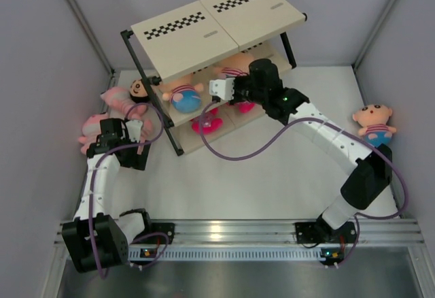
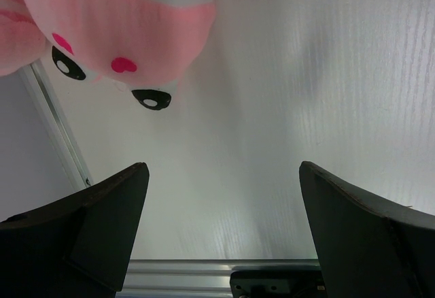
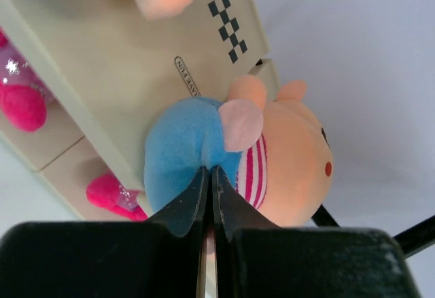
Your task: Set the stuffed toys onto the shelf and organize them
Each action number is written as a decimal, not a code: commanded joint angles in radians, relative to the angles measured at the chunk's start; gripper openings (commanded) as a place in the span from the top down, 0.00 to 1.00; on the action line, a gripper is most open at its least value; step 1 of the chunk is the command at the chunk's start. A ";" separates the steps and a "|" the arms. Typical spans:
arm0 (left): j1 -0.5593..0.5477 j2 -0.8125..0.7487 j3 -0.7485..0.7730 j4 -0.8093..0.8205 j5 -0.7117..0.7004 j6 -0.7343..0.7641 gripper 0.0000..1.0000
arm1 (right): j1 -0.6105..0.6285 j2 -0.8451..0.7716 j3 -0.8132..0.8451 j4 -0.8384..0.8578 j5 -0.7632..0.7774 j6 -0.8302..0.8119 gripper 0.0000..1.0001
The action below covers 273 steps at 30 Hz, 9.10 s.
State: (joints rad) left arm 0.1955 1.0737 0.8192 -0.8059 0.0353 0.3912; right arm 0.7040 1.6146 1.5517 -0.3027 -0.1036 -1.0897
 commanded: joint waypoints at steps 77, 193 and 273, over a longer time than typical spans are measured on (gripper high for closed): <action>-0.002 -0.001 0.141 -0.038 -0.026 0.031 0.01 | -0.328 -0.682 -0.604 0.245 0.499 1.204 0.11; 0.004 0.071 0.210 -0.027 -0.192 -0.009 0.01 | -0.321 -0.241 -0.194 0.413 0.298 2.038 0.44; -0.266 -0.251 0.343 -0.704 0.670 0.673 1.00 | 0.218 -0.337 -0.305 0.081 -0.774 0.829 0.21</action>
State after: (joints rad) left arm -0.0673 0.8131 1.1332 -1.3621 0.6571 1.0550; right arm 0.9009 1.3479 1.2057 -0.0990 -0.7773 -0.1417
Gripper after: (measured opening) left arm 0.044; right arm 0.782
